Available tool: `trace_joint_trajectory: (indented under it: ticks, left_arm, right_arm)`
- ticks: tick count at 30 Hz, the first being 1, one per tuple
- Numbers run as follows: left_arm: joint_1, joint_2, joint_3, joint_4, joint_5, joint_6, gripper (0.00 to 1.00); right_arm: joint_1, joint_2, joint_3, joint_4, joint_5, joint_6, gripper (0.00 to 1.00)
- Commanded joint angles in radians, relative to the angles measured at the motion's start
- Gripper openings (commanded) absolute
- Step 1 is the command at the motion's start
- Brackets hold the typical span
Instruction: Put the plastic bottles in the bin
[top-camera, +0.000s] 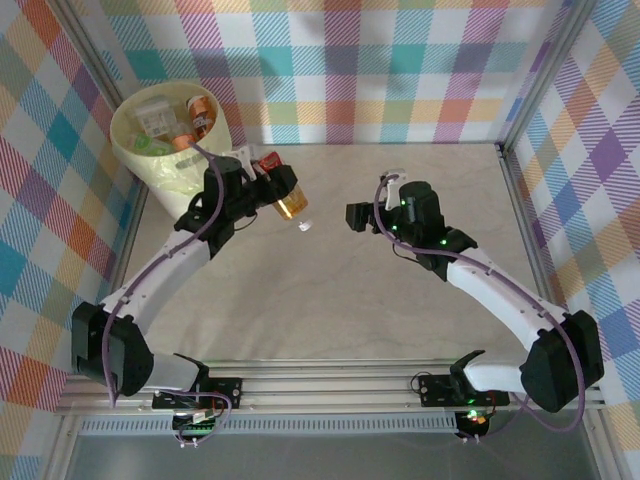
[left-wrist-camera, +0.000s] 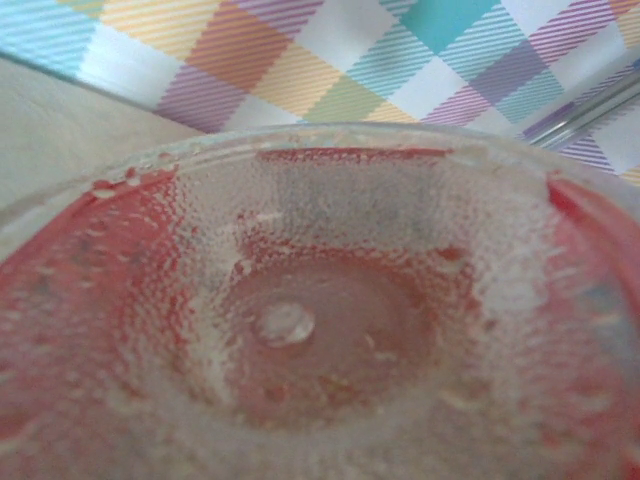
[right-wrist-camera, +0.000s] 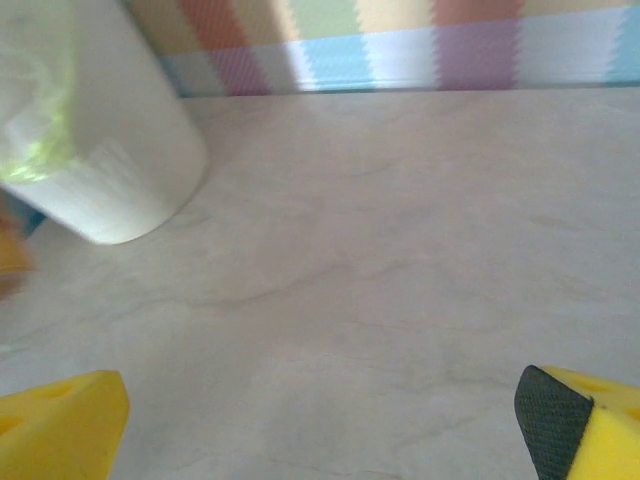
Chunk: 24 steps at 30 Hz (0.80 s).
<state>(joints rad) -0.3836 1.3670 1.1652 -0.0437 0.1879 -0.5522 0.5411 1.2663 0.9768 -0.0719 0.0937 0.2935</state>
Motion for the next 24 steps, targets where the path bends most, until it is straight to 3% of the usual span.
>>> trace_joint_trajectory:
  ticks: [1, 5, 9, 14, 24]
  left_arm:
    - [0.009, -0.056, 0.106, -0.165, -0.101, 0.152, 0.55]
    - [0.014, -0.063, 0.252, -0.353, -0.215, 0.267, 0.55]
    - [0.027, -0.057, 0.354, -0.421, -0.304, 0.346, 0.54]
    - [0.068, -0.013, 0.487, -0.474, -0.395, 0.428, 0.54]
    - [0.244, 0.124, 0.720, -0.467, -0.469, 0.460, 0.54]
  right_arm:
    - [0.003, -0.012, -0.022, -0.007, 0.152, 0.047, 1.00]
    - [0.004, -0.012, -0.030, 0.001, 0.197, 0.045, 1.00]
    - [0.004, -0.007, -0.039, 0.022, 0.207, 0.037, 1.00]
    - [0.004, 0.005, -0.035, 0.036, 0.207, 0.030, 1.00]
    - [0.003, 0.024, -0.027, 0.046, 0.199, 0.012, 1.00]
